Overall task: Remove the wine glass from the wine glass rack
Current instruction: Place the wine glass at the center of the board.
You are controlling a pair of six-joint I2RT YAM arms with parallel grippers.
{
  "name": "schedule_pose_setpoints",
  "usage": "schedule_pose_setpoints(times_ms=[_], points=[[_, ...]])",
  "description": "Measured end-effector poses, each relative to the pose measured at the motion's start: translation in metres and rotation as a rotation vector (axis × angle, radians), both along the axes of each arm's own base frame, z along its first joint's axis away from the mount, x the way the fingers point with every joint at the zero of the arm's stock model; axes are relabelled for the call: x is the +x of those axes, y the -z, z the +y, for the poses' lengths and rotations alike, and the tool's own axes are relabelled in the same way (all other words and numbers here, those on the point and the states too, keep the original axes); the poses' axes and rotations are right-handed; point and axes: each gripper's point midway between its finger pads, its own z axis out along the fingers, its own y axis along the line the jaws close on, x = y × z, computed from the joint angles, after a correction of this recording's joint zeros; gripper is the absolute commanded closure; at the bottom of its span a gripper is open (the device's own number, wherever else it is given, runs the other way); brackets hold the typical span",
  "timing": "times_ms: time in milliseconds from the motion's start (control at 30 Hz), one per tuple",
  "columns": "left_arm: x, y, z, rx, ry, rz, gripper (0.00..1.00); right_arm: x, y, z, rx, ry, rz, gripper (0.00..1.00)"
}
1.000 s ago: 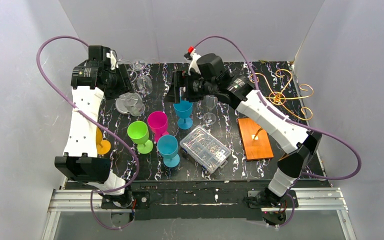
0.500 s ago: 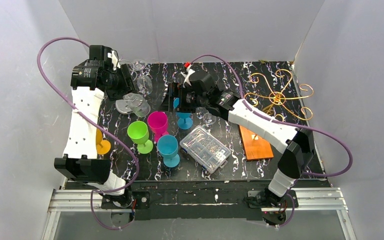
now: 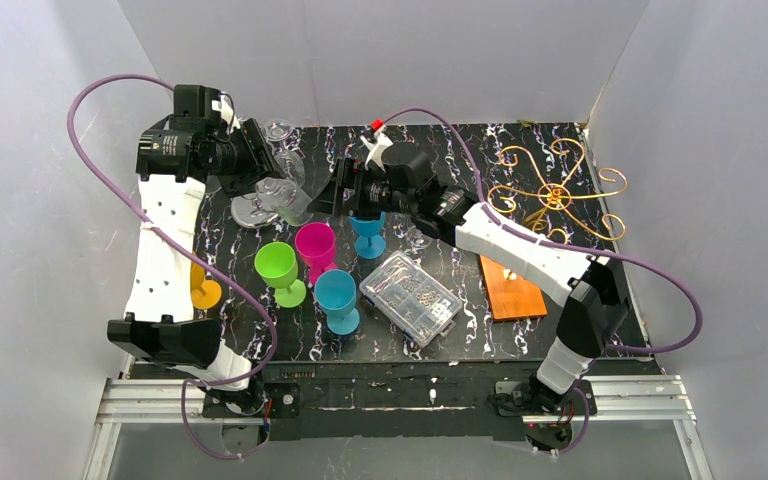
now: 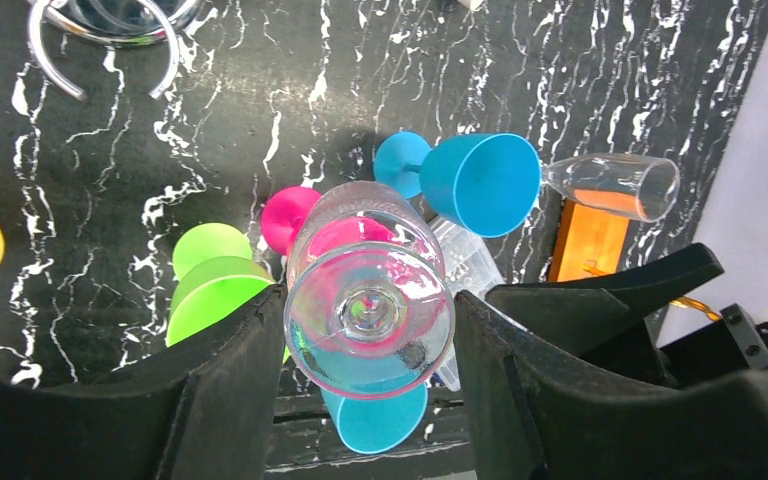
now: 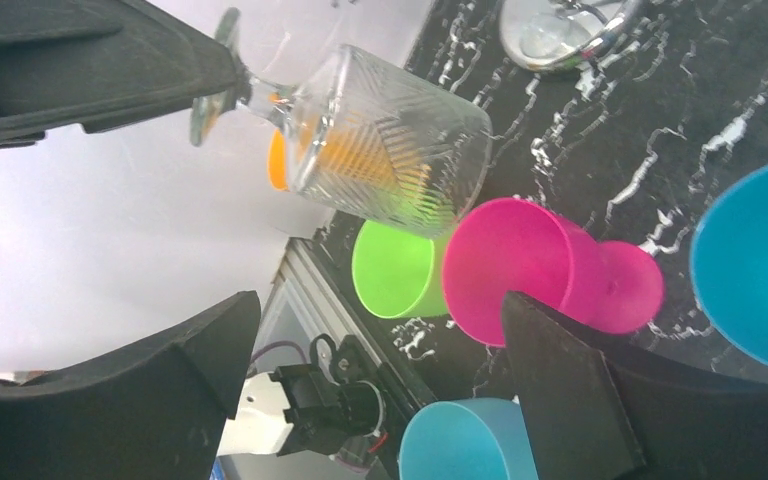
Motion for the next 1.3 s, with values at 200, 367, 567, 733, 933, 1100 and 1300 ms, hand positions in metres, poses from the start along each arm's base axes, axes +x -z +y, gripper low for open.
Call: schedule_pose_setpoints(times_ms=[200, 367, 567, 733, 933, 1100, 1300], points=[[0.0, -0.012, -0.01, -0.054, 0.004, -0.022, 1.0, 0.004, -0.008, 0.005, 0.094, -0.029, -0.011, 0.0], [0.0, -0.016, -0.014, -0.079, 0.006, -0.027, 1.0, 0.011, -0.004, 0.001, 0.129, -0.021, 0.014, 0.0], [0.0, -0.017, -0.016, -0.091, 0.004, -0.026, 1.0, 0.012, -0.005, 0.003, 0.189, -0.027, 0.034, 0.0], [0.0, -0.018, -0.019, -0.103, 0.008, -0.026, 1.0, 0.01, -0.008, 0.005, 0.24, -0.035, 0.049, 0.0], [-0.001, -0.019, -0.02, -0.114, 0.009, -0.024, 1.0, 0.013, -0.018, 0.007, 0.305, -0.032, 0.061, 0.0], [-0.001, -0.019, -0.021, -0.119, 0.008, -0.023, 1.0, 0.016, -0.023, 0.008, 0.35, -0.029, 0.075, 0.0], [0.0, -0.02, -0.021, -0.12, 0.009, -0.03, 1.0, 0.018, -0.017, 0.009, 0.356, -0.02, 0.099, 0.0]])
